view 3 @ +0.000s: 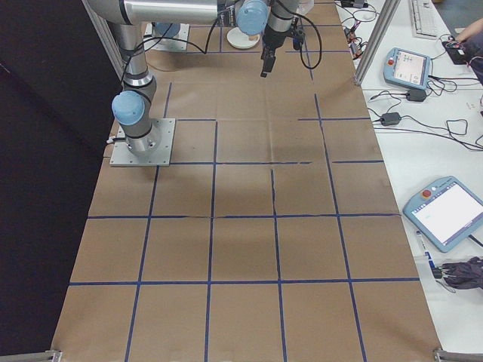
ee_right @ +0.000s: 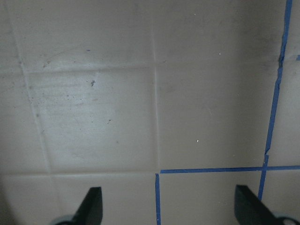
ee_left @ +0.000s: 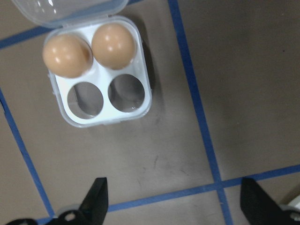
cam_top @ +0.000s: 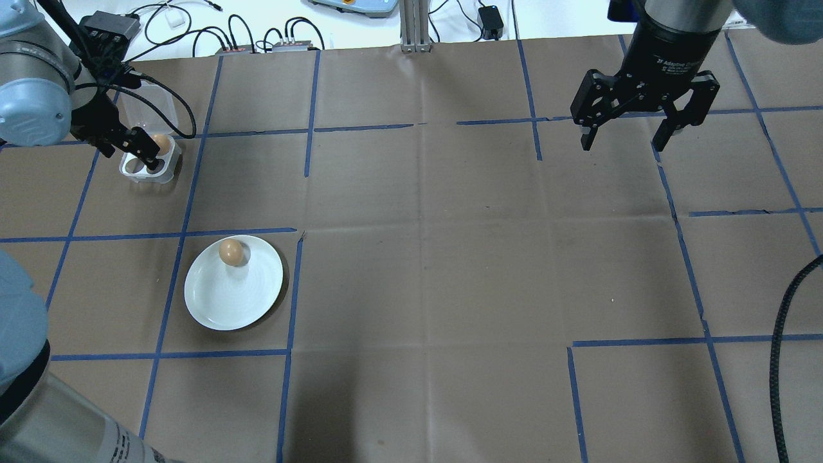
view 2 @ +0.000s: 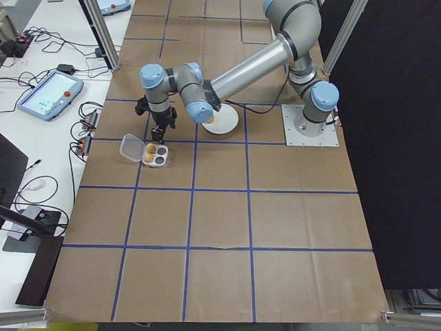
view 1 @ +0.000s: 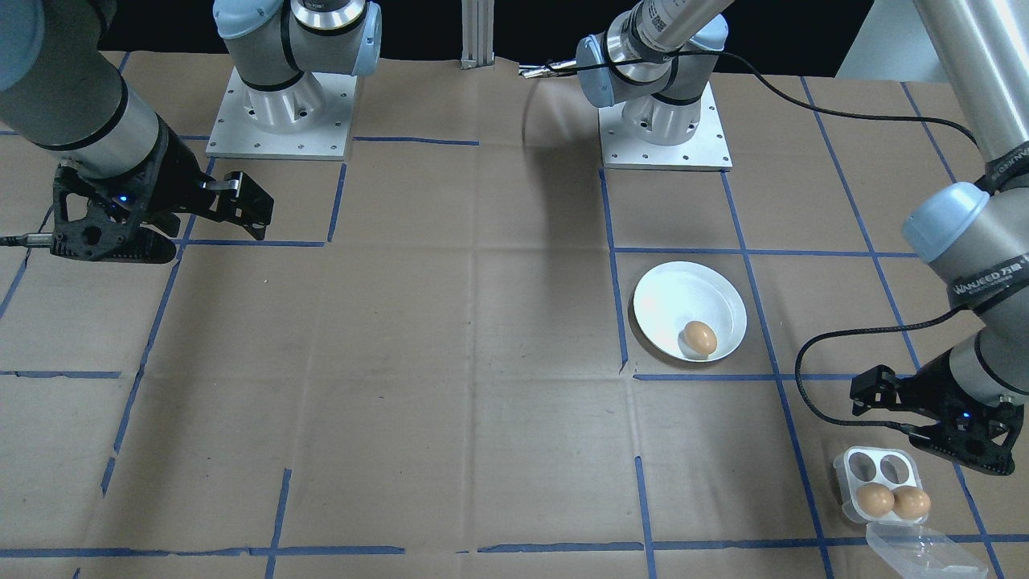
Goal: Place egg on plate
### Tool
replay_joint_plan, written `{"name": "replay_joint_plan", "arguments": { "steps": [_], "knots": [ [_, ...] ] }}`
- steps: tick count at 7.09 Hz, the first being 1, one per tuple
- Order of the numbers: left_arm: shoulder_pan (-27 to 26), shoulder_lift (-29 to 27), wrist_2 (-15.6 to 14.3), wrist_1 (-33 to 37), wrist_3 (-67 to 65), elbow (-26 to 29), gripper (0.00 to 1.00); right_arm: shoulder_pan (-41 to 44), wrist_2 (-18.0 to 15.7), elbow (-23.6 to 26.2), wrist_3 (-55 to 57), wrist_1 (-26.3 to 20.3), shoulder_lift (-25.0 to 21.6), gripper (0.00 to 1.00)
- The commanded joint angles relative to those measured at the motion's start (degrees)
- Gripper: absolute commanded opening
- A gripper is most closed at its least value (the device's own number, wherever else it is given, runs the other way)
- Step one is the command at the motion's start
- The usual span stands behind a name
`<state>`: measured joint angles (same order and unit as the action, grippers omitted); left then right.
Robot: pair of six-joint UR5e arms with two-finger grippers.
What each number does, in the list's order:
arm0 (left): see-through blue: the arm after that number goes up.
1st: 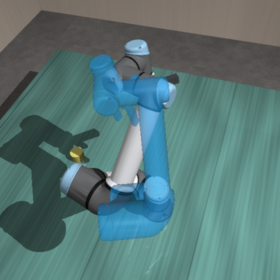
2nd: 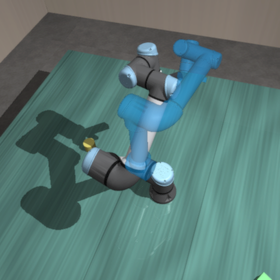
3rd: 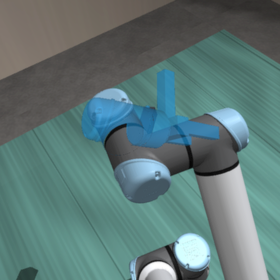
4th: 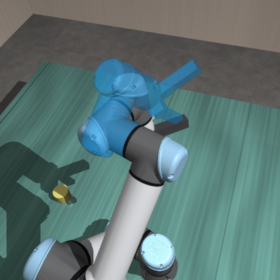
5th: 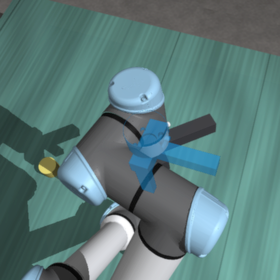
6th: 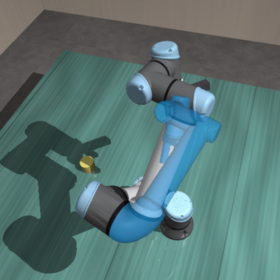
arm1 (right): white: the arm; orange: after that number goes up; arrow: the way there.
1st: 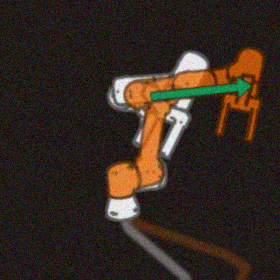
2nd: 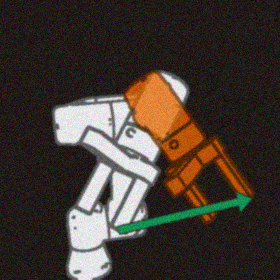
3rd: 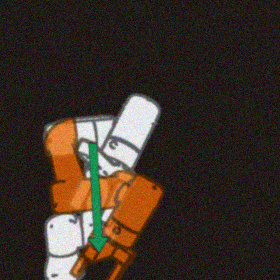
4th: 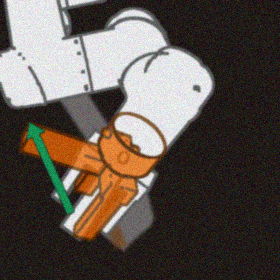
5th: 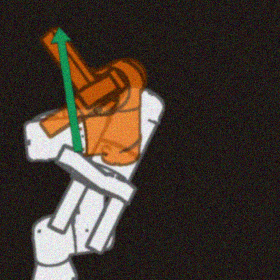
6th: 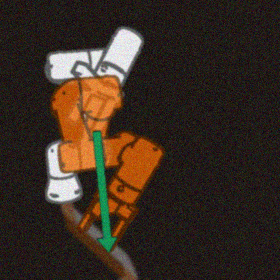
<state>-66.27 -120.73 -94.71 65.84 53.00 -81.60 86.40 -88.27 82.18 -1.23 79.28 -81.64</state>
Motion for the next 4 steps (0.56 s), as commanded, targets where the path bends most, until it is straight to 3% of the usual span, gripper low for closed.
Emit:
{"name": "replay_joint_plan", "arguments": {
  "steps": [1, 4],
  "knots": [
    [0.52, -5.64, -0.03, -0.54, 17.14, 6.43, 1.0, 0.0, 0.03, 0.0, 0.0, 0.0, -0.01, 1.0],
    [1.22, -9.87, 0.58, -0.71, 28.02, 11.46, 1.0, 0.0, 0.03, 0.0, 0.0, 0.0, -0.01, 1.0]
  ]
}}
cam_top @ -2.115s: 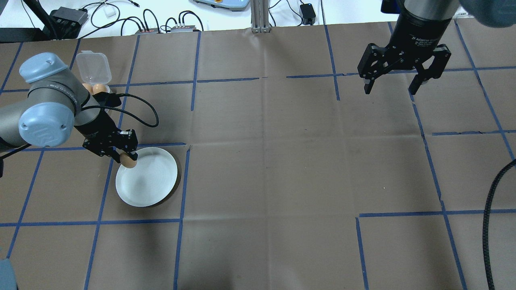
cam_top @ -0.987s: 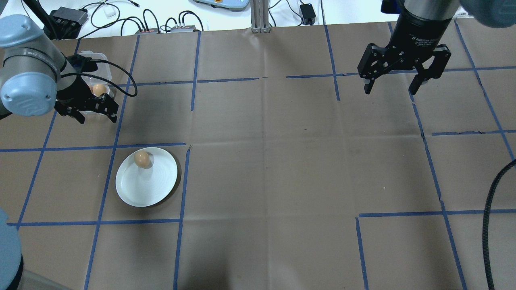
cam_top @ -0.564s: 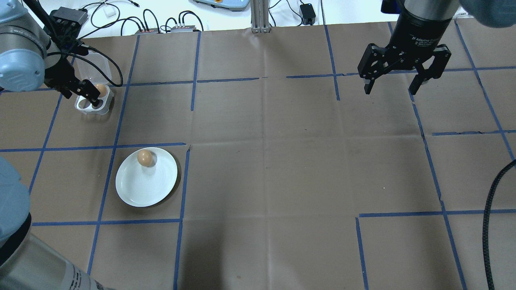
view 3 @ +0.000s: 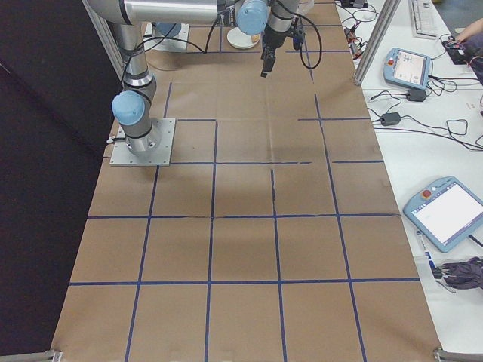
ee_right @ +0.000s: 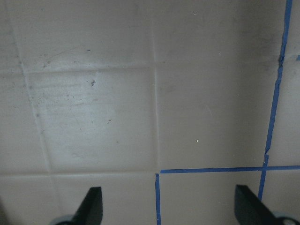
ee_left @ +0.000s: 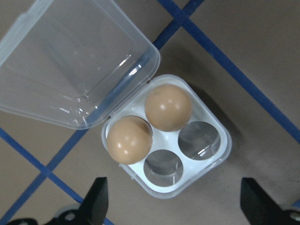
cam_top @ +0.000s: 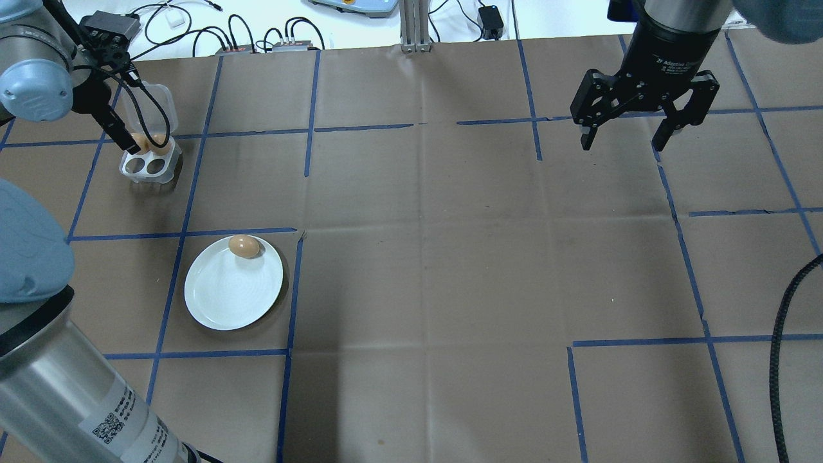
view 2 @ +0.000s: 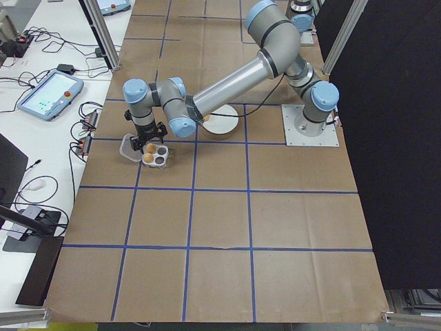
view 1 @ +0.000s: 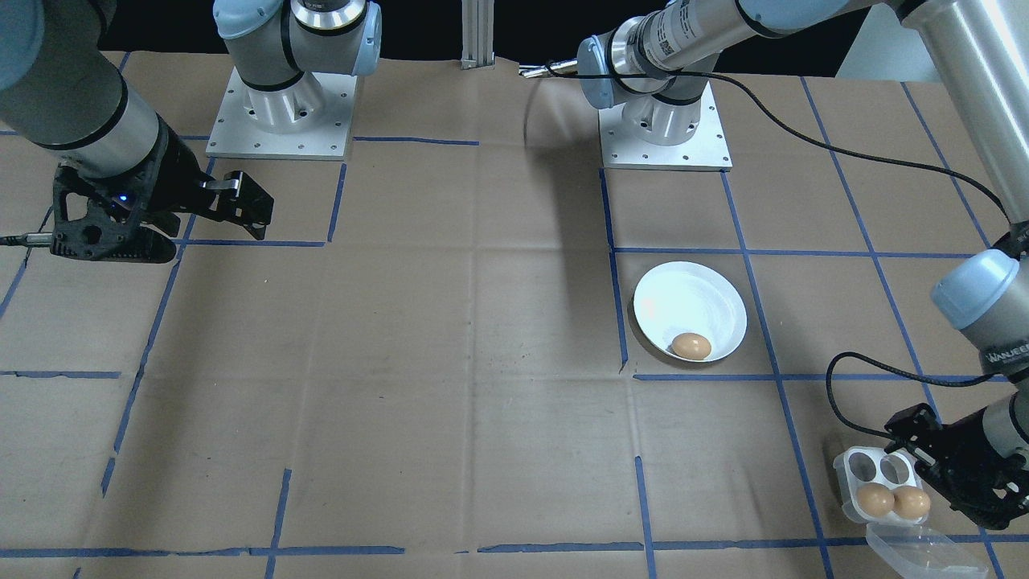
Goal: Place egg on plate
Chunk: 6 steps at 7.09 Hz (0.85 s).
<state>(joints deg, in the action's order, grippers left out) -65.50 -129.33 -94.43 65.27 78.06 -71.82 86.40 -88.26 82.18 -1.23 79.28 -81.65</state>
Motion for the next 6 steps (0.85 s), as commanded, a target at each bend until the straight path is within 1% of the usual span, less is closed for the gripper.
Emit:
{"name": "replay_joint_plan", "arguments": {
  "steps": [1, 2, 3, 4, 5, 6],
  "knots": [
    [0.46, -2.05, 0.21, -3.62, 2.19, 1.94, 1.0, 0.0, 0.02, 0.0, 0.0, 0.0, 0.09, 1.0],
    [0.55, -3.8, 0.64, -9.05, 1.66, 1.94, 1.0, 0.0, 0.02, 0.0, 0.0, 0.0, 0.0, 1.0],
    [0.72, -4.43, 2.48, -9.1, 1.65, 2.03, 1.0, 0.0, 0.02, 0.0, 0.0, 0.0, 0.09, 1.0],
    [0.73, -4.35, 3.02, -8.93, 2.0, 1.86, 1.0, 0.0, 0.02, 0.0, 0.0, 0.0, 0.0, 1.0],
    [0.81, -4.35, 4.94, -8.06, 2.79, 0.73, 1.0, 0.0, -0.07, 0.0, 0.0, 0.0, 0.0, 1.0],
    [1.16, -3.48, 4.52, -4.22, 2.1, 0.98, 1.0, 0.0, 0.02, 0.0, 0.0, 0.0, 0.0, 1.0]
  ]
}}
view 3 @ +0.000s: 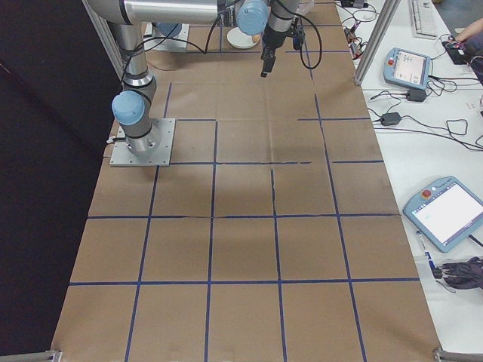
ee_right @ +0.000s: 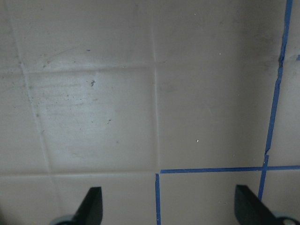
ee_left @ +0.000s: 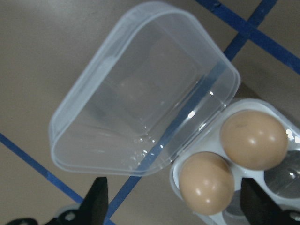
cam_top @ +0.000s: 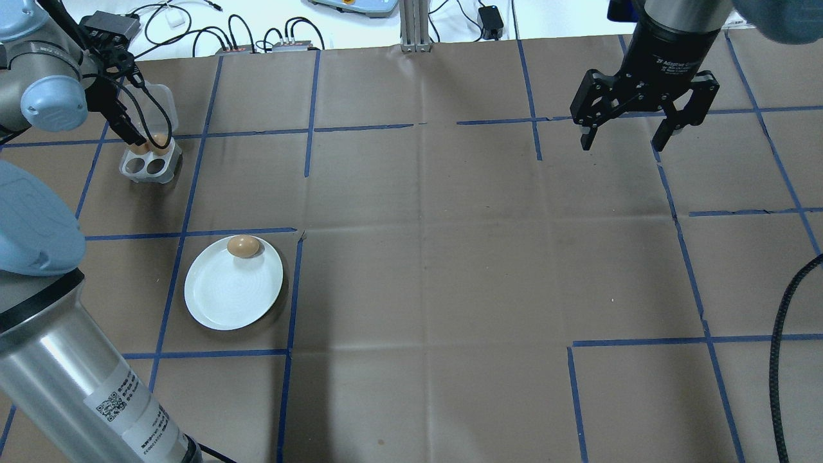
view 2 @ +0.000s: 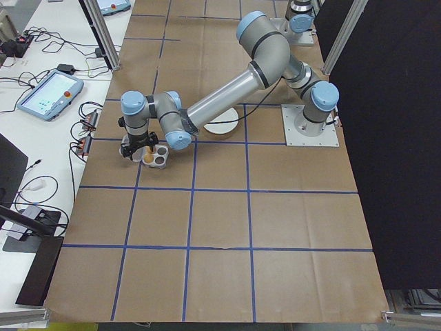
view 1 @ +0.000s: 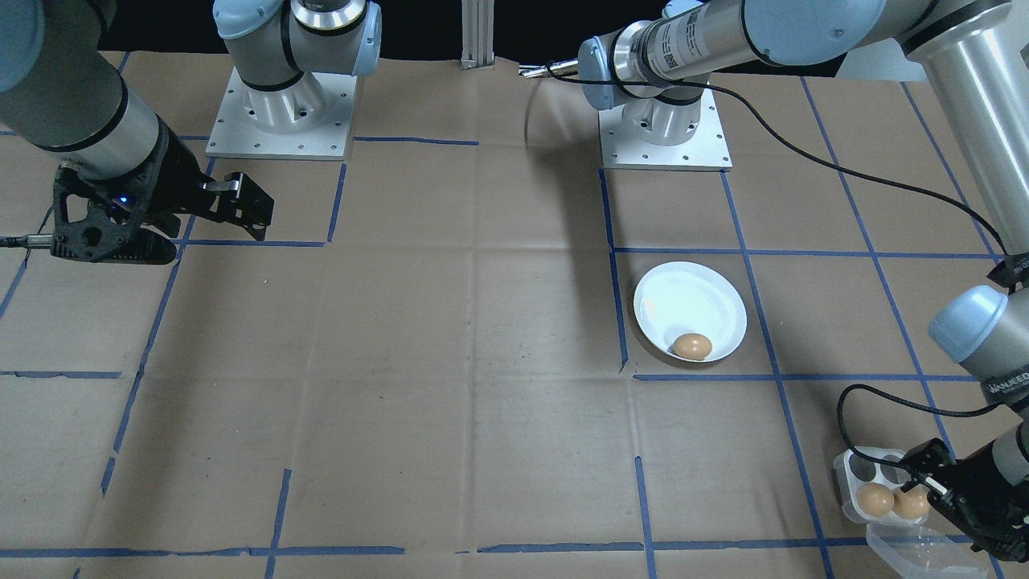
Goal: Place egg on plate
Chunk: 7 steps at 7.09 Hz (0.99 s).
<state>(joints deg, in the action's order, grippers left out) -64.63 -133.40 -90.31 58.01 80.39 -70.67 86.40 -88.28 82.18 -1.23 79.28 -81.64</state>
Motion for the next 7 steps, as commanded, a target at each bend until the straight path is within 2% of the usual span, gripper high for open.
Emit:
{"name": "replay_joint_plan", "arguments": {
  "steps": [1, 2, 3, 4, 5, 7],
  "knots": [
    [0.73, 0.34, 0.66, 5.85, -2.06, 0.52, 1.0, 0.0, -0.05, 0.0, 0.0, 0.0, -0.01, 1.0],
    [2.21, 0.77, 0.48, 6.49, -1.39, 0.53, 1.0, 0.0, -0.05, 0.0, 0.0, 0.0, -0.01, 1.0],
    [2.66, 0.6, 3.01, 6.58, -1.21, 0.79, 1.0, 0.0, 0.04, 0.0, 0.0, 0.0, 0.08, 1.0],
    [2.49, 0.86, 3.38, 7.28, -1.29, 0.88, 0.99, 0.0, 0.04, 0.0, 0.0, 0.0, -0.01, 1.0],
    [2.49, 0.86, 3.03, 8.59, -1.12, 0.97, 0.94, 0.0, 0.04, 0.0, 0.0, 0.0, -0.01, 1.0],
    [2.14, 0.17, -0.99, 11.5, 0.97, 0.97, 0.96, 0.0, 0.04, 0.0, 0.0, 0.0, -0.01, 1.0]
  ]
}}
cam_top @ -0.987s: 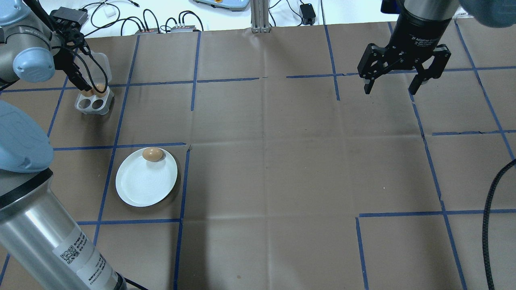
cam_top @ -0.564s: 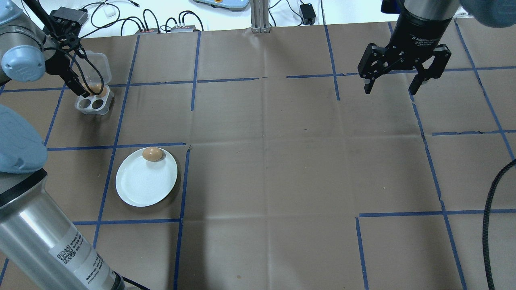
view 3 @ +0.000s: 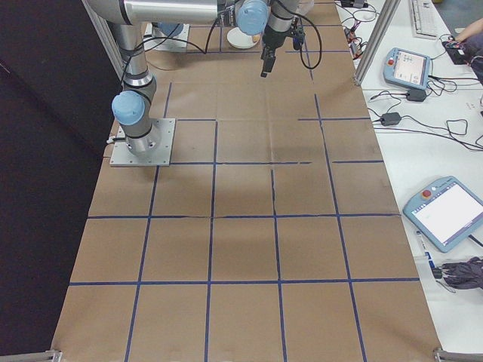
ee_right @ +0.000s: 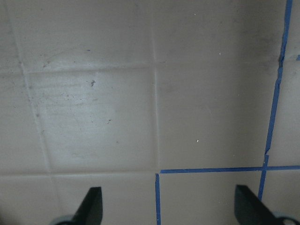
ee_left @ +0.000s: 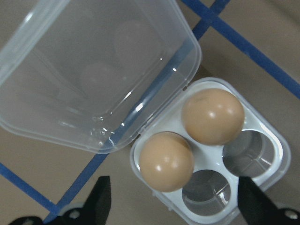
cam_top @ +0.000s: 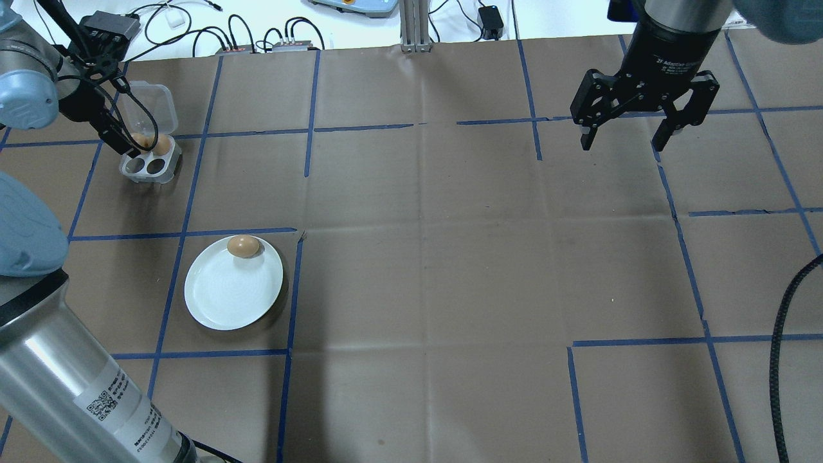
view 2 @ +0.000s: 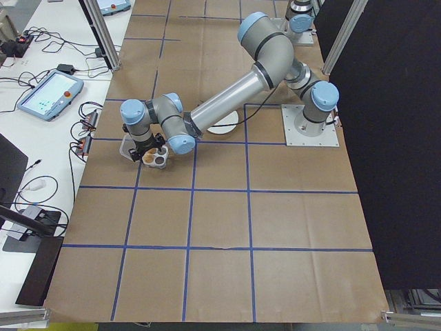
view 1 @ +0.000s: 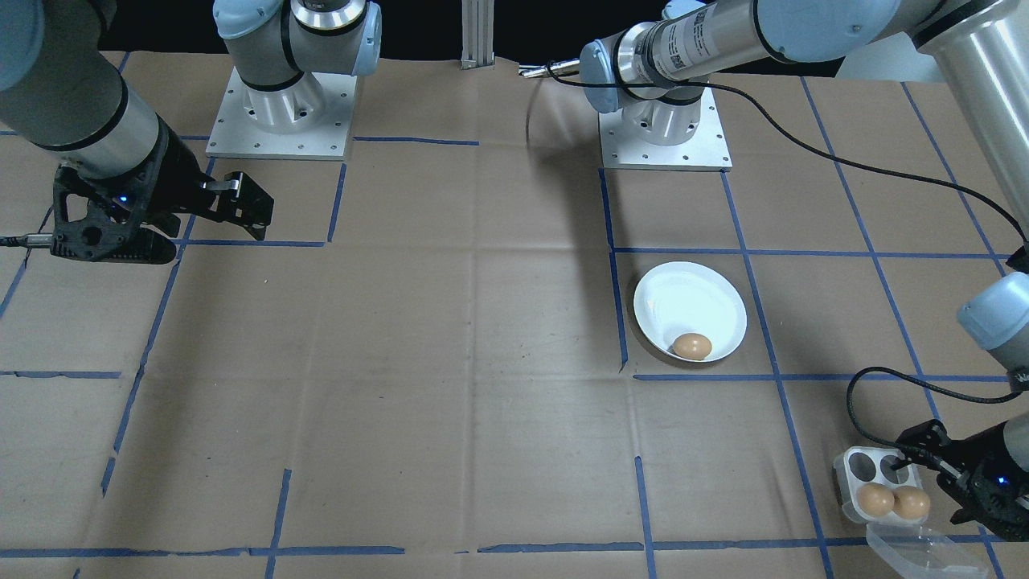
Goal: Place egg on plate
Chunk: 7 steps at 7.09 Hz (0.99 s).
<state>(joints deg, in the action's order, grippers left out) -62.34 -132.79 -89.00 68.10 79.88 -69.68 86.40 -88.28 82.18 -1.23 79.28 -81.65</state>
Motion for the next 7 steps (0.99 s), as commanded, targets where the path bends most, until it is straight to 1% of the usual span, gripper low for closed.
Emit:
{"name": "replay_joint_plan", "arguments": {
  "steps": [1, 3, 4, 5, 7],
  "knots": [
    [-0.49, -0.45, -4.06, 1.34, 4.47, -0.01, 0.96, 0.0, -0.05, 0.0, 0.0, 0.0, 0.0, 1.0],
    [-1.02, -0.1, -4.08, 1.25, 4.94, -0.01, 0.96, 0.0, 0.04, 0.0, 0.0, 0.0, 0.0, 1.0],
    [-1.37, -0.01, -3.38, 0.47, 7.38, 0.25, 0.96, 0.0, 0.04, 0.0, 0.0, 0.0, 0.0, 1.0],
    [-1.46, -0.71, -3.2, 0.37, 8.88, 1.73, 0.96, 0.0, -0.05, 0.0, 0.0, 0.0, 0.08, 1.0],
    [-2.25, -1.06, -2.41, 0.46, 9.59, 2.53, 0.97, 0.0, -0.05, 0.0, 0.0, 0.0, 0.08, 1.0]
  ]
}}
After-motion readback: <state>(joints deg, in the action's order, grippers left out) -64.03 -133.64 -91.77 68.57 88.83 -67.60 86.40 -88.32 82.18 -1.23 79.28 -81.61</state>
